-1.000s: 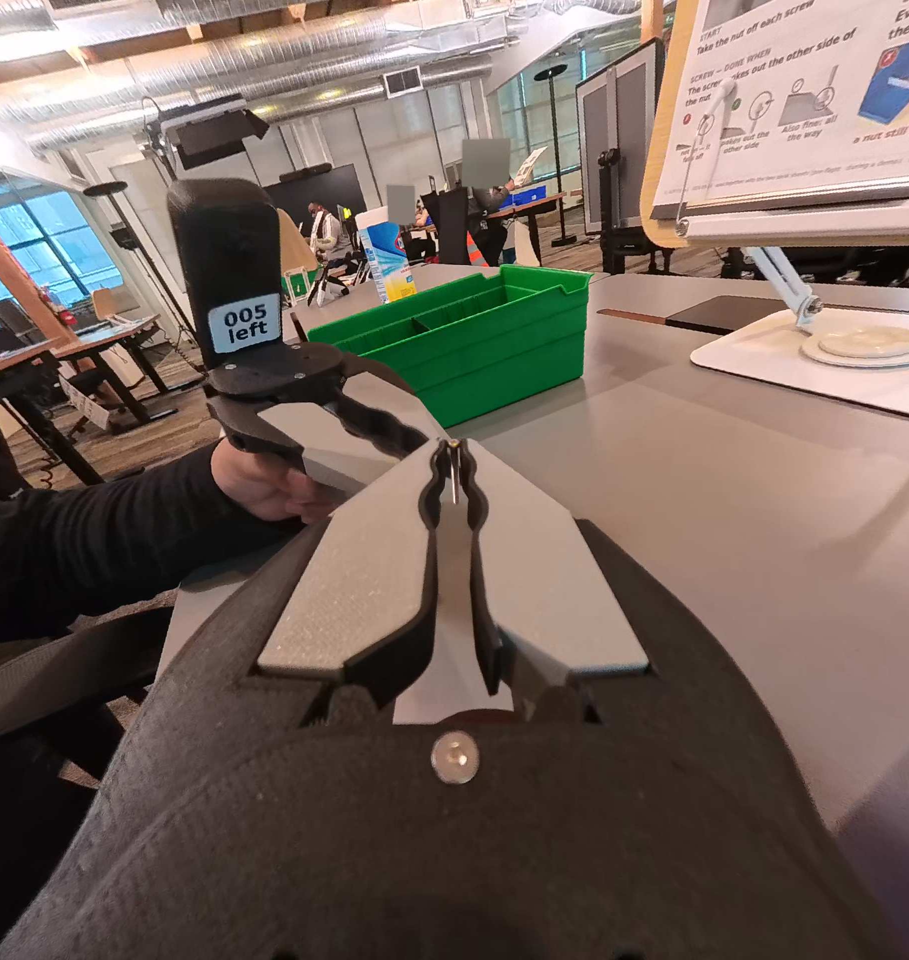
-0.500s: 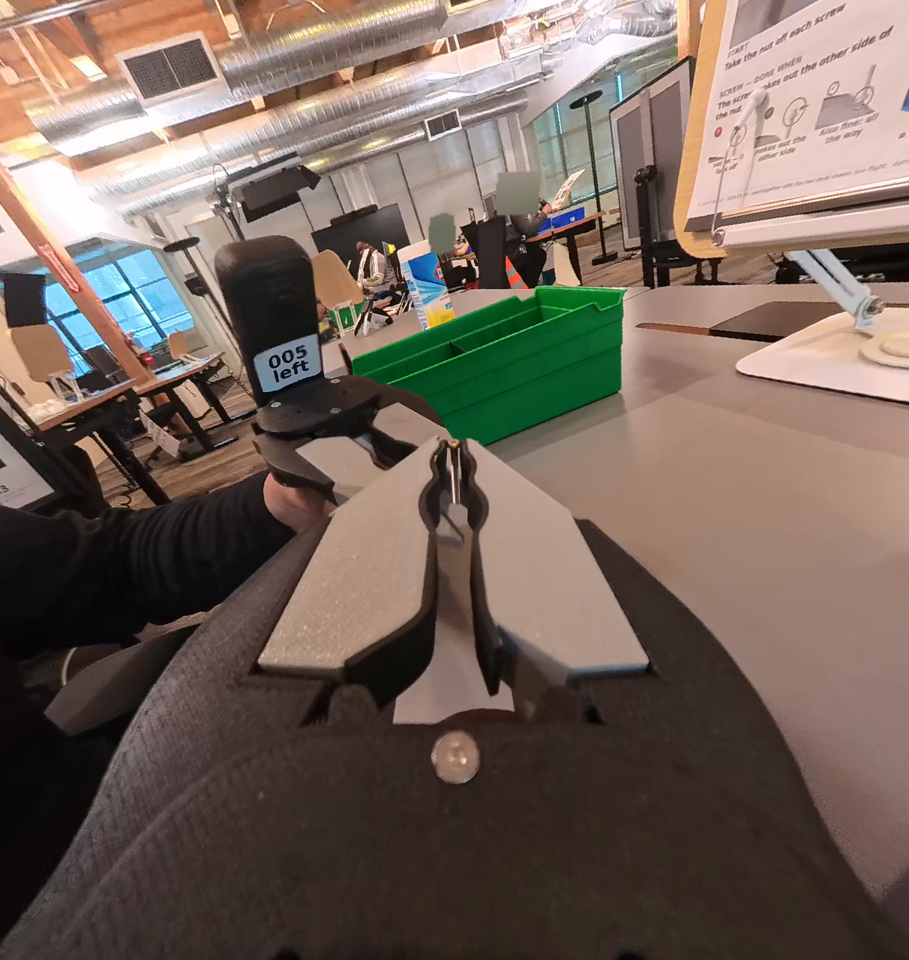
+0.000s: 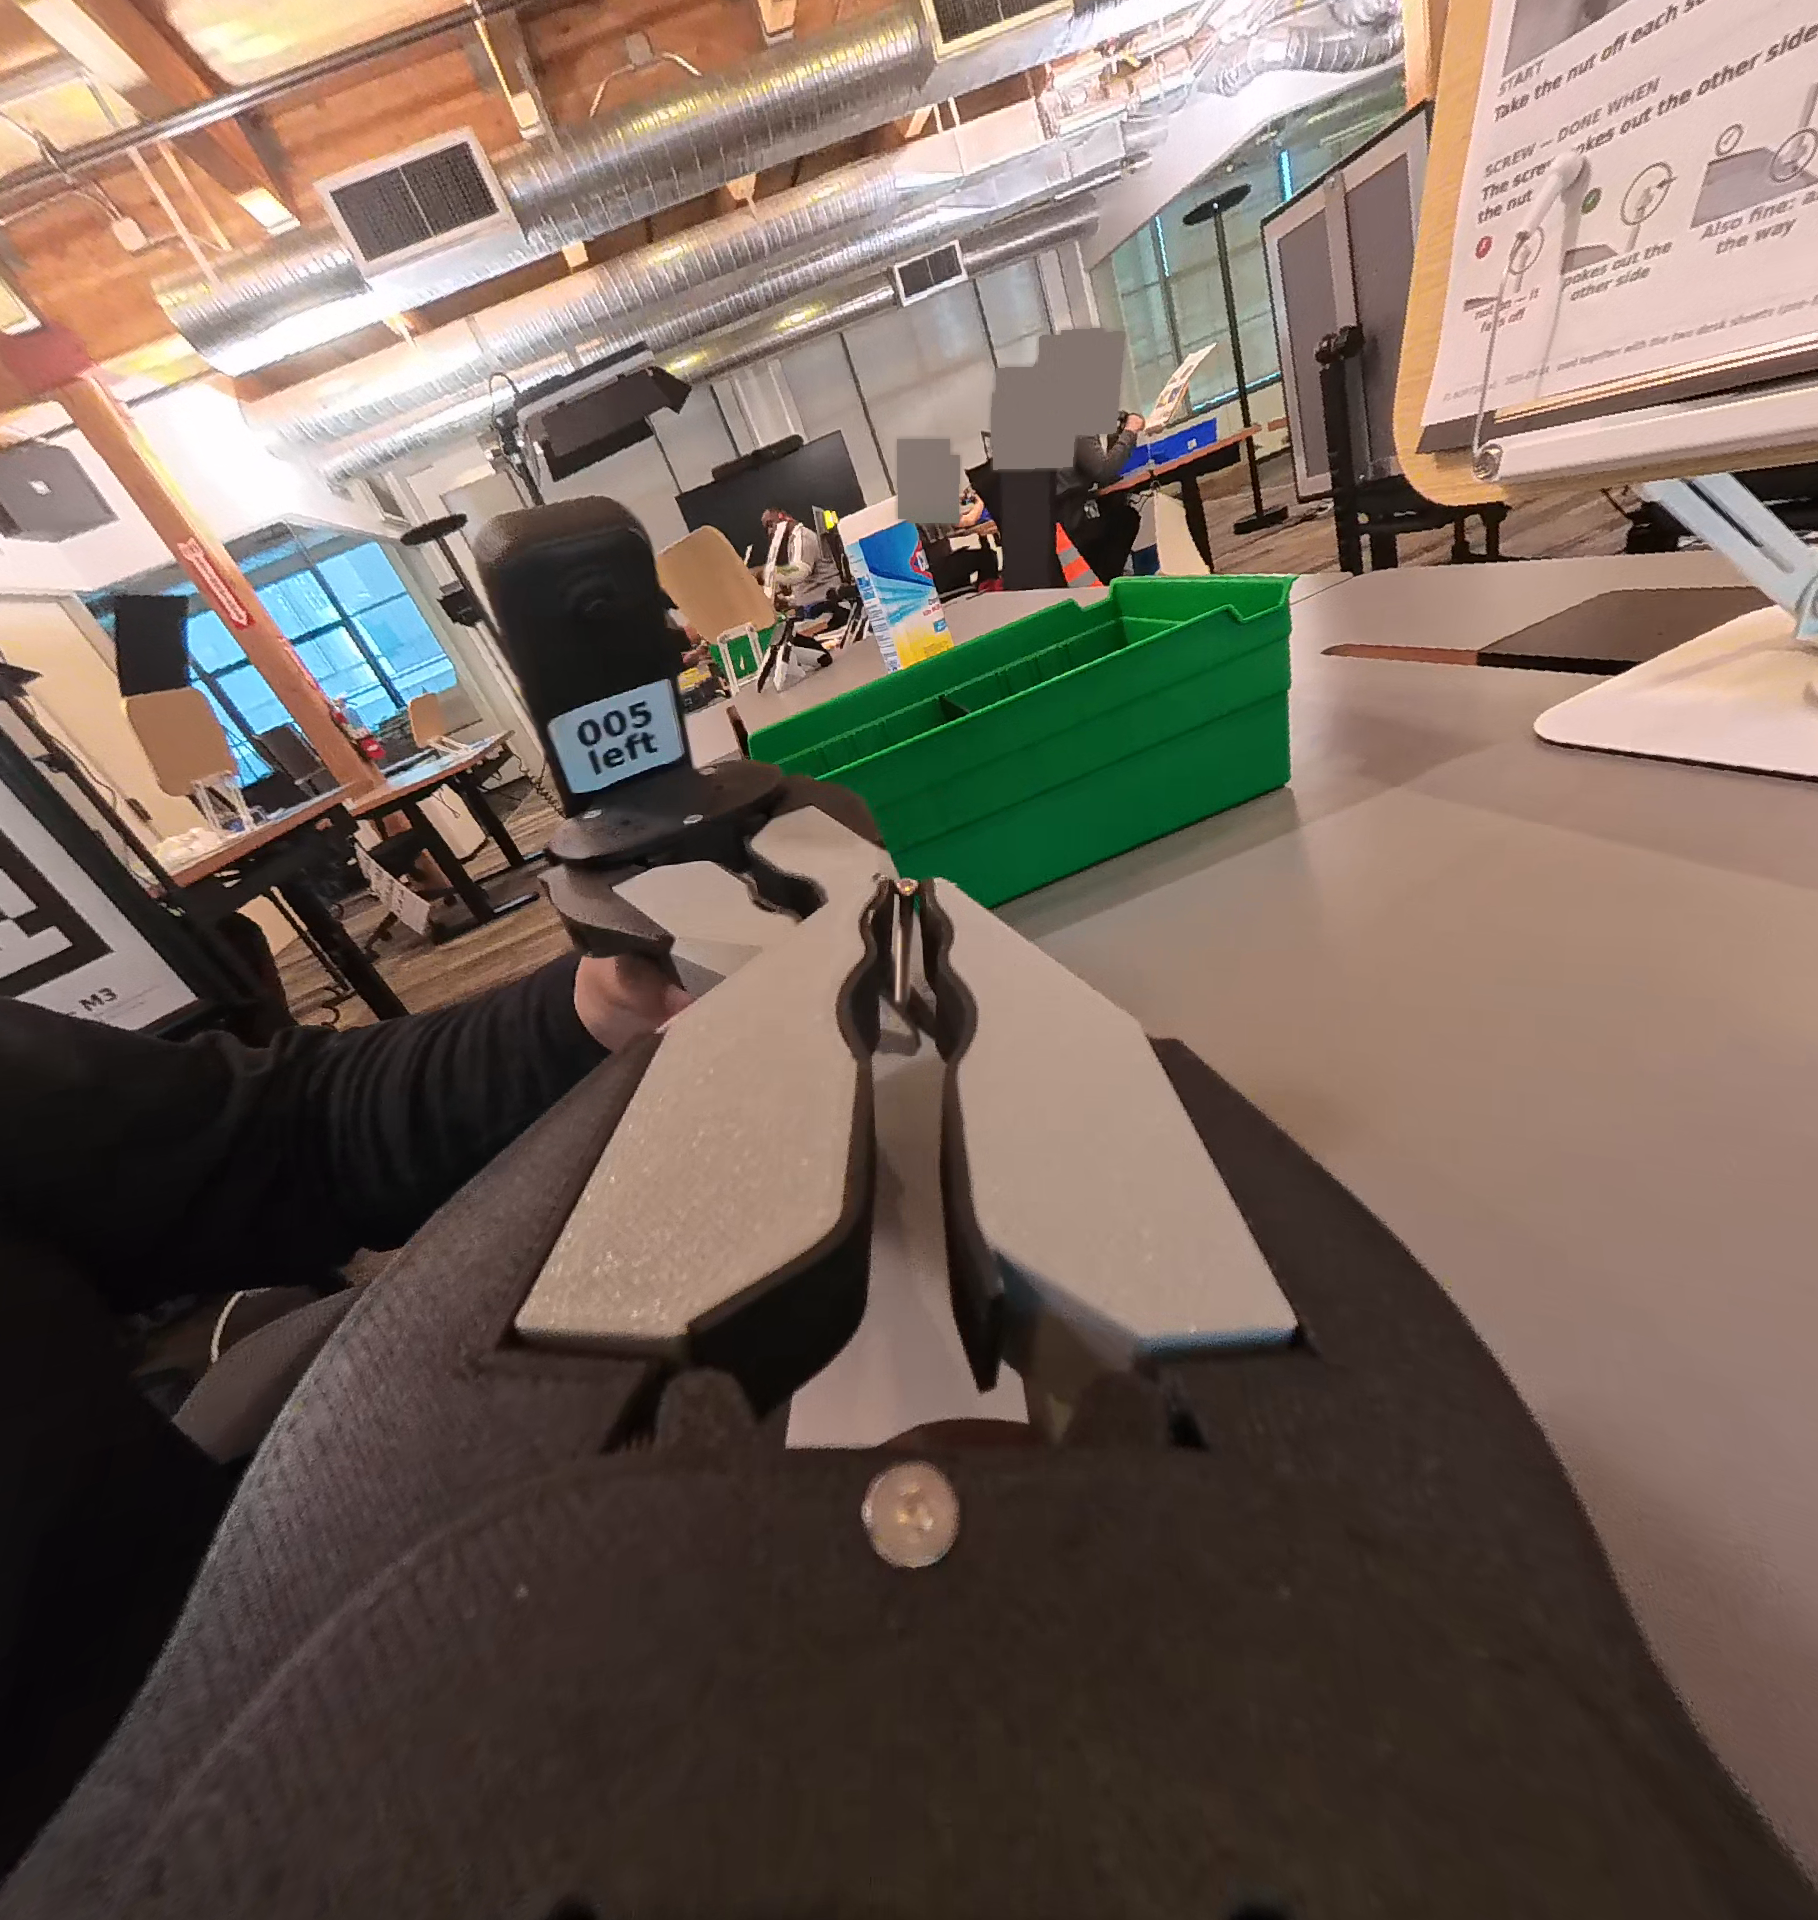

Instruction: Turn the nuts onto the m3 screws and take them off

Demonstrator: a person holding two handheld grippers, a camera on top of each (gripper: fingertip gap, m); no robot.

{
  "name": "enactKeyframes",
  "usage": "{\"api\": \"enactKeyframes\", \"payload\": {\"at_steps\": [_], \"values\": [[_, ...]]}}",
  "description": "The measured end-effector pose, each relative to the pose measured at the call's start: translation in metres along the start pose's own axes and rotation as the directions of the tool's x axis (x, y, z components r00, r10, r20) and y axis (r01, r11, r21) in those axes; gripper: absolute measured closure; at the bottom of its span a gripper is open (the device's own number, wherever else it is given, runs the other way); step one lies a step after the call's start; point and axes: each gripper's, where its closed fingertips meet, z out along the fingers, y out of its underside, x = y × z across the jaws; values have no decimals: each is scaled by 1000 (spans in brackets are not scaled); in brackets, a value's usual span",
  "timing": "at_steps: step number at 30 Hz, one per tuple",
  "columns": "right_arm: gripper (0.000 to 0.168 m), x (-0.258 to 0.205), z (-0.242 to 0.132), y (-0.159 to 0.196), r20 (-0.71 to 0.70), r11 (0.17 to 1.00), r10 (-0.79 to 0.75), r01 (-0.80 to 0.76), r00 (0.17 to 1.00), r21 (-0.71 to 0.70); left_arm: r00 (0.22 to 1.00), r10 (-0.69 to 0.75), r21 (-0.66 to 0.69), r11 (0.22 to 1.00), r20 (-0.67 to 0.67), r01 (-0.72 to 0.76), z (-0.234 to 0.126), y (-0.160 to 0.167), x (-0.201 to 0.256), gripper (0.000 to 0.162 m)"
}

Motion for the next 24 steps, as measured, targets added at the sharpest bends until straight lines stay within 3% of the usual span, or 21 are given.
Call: {"api": "enactKeyframes", "payload": {"at_steps": [11,24], "values": [[166,2,-8,-1,-4,999,-31,31,1000,-11,1000,-3,89,996,11,2,-14,-19,-5,162],[167,-3,-2,9,96,992,130,-129,987,-15,990,-119,196,972,-71,131,-19,-33,-3,162]]}}
